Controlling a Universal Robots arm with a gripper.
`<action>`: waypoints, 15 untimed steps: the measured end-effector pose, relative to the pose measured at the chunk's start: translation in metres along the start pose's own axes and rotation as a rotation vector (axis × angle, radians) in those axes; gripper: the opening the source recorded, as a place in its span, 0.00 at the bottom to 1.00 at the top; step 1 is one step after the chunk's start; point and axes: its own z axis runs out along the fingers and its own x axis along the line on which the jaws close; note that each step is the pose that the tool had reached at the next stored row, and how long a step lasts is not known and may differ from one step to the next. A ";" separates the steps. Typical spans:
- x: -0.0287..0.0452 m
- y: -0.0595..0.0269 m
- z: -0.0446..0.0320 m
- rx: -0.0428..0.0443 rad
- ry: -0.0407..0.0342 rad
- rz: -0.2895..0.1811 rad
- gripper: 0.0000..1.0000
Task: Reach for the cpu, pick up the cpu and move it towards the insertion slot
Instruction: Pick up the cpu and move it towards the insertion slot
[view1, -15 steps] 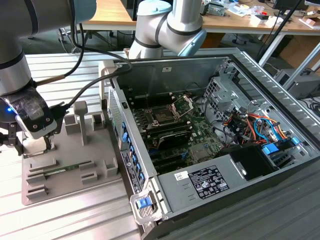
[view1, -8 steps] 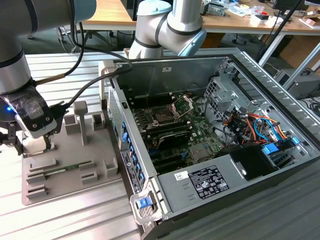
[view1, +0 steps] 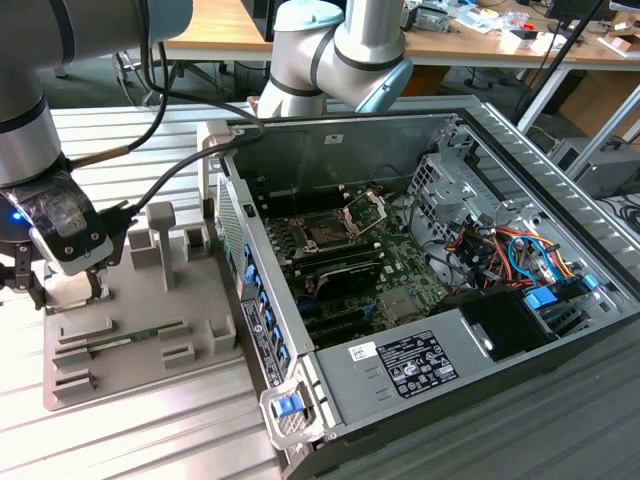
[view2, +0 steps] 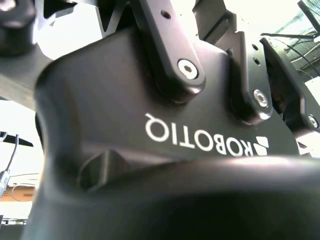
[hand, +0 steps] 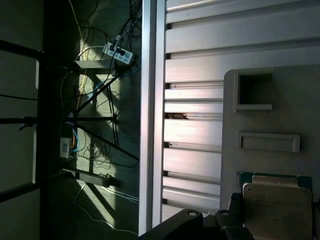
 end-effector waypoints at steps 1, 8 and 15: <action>0.0000 0.0000 -0.0002 0.0000 -0.0001 0.000 0.55; 0.0000 -0.0001 -0.0017 -0.0001 -0.0001 0.000 0.55; 0.0000 -0.0001 -0.0034 -0.0001 -0.0001 0.000 0.55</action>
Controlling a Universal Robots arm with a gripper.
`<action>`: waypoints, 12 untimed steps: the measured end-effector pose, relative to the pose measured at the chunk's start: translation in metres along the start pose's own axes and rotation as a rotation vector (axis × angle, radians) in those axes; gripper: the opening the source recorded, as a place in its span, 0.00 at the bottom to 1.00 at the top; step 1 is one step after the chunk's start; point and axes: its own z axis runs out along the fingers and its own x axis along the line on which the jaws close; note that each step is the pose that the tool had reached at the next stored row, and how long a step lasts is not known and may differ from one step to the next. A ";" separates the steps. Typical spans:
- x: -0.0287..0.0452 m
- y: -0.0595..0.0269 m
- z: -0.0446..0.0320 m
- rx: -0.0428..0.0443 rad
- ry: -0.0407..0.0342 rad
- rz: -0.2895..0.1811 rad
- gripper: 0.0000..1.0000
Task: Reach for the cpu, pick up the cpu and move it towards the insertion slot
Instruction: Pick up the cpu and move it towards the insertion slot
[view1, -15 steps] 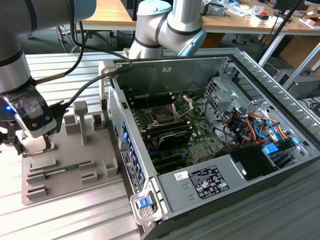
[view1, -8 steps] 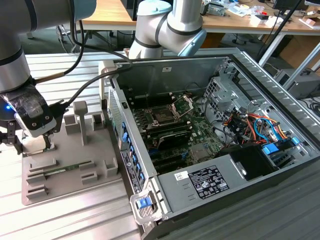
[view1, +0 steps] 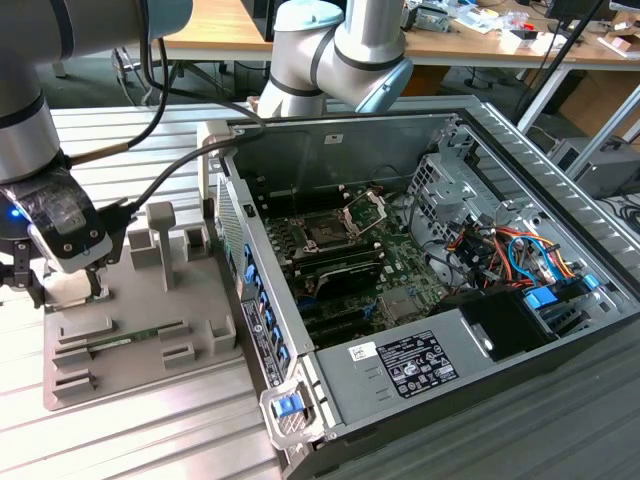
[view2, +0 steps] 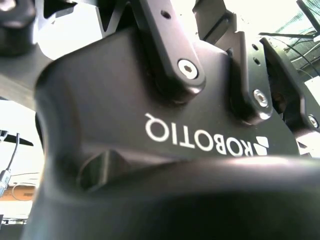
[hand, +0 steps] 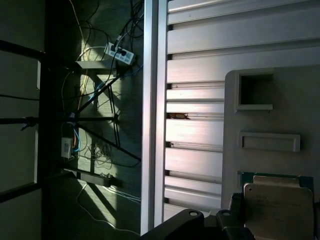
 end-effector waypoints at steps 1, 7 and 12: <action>0.0000 0.0000 -0.0002 0.0000 0.0000 0.000 0.55; 0.0000 -0.0001 -0.0017 0.0001 0.0000 0.000 0.55; 0.0000 -0.0001 -0.0032 0.0000 0.0000 0.000 0.55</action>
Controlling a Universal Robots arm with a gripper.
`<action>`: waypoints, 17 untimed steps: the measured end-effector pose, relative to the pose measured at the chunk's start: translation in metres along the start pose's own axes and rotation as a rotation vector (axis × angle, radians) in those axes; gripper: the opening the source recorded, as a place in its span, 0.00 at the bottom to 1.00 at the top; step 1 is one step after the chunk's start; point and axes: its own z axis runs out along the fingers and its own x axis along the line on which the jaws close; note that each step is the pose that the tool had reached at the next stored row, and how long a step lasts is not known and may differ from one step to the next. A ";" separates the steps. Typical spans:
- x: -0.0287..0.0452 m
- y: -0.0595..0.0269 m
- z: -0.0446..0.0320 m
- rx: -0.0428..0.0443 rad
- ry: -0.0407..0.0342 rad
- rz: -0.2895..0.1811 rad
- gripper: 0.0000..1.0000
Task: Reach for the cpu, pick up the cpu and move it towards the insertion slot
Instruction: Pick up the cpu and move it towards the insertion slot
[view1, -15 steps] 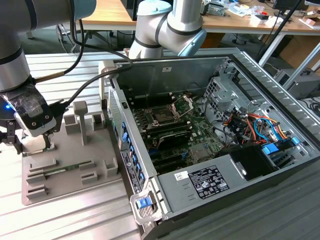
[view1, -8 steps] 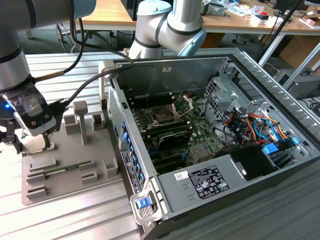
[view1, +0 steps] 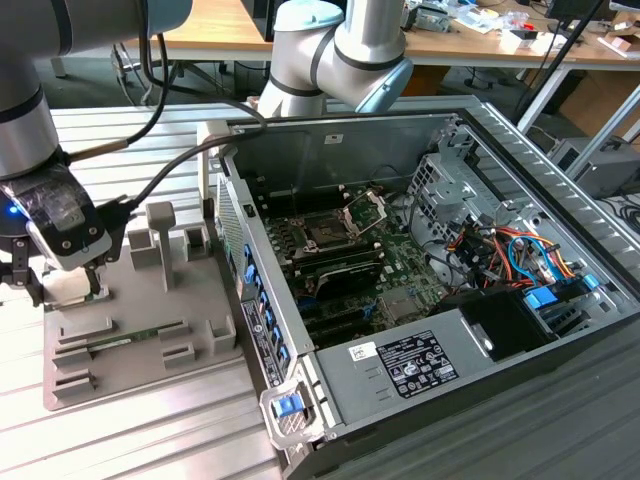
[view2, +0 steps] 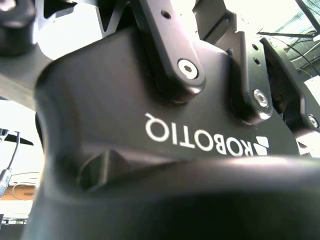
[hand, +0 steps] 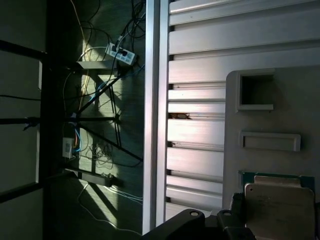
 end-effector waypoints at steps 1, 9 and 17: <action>0.0000 0.0000 -0.0003 0.0000 0.0000 0.000 0.55; 0.0000 -0.0001 -0.0024 0.0000 0.0000 0.000 0.55; 0.0001 -0.0002 -0.0054 0.0000 0.0000 0.000 0.55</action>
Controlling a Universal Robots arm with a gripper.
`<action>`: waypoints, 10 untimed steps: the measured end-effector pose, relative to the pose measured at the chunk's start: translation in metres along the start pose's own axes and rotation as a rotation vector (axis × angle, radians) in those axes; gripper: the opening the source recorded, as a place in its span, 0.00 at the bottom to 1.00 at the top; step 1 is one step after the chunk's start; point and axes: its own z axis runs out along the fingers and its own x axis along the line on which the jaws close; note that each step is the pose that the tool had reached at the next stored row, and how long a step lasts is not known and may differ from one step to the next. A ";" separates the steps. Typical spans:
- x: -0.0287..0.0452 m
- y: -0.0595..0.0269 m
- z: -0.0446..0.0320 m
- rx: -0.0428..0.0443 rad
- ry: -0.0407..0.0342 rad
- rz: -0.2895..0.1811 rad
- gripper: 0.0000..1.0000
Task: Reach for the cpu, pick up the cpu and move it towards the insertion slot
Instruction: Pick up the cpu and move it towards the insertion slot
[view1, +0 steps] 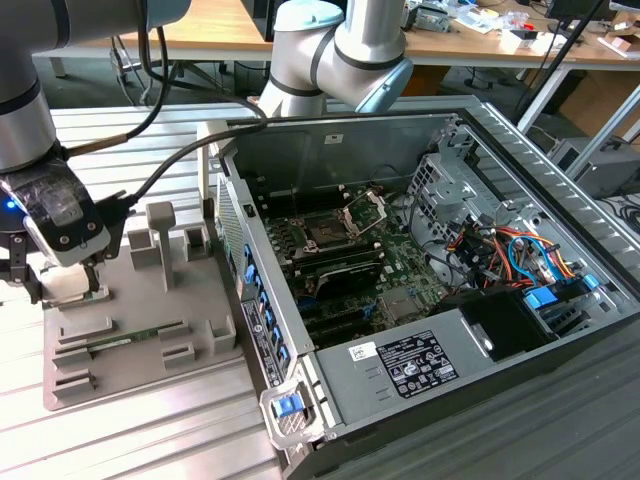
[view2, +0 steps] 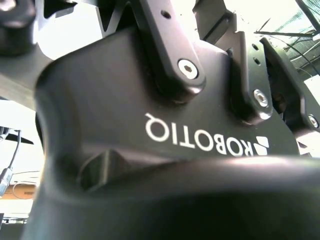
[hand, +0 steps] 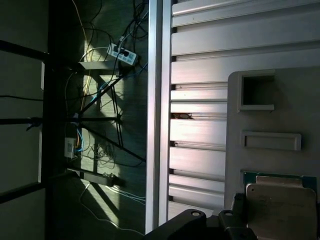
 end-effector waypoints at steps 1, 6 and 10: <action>0.0000 0.0000 -0.0003 -0.0001 0.0000 0.000 0.55; 0.0000 -0.0001 -0.0015 -0.0337 -0.0026 0.000 0.55; 0.0000 -0.0001 -0.0034 -0.0469 -0.0038 0.000 0.55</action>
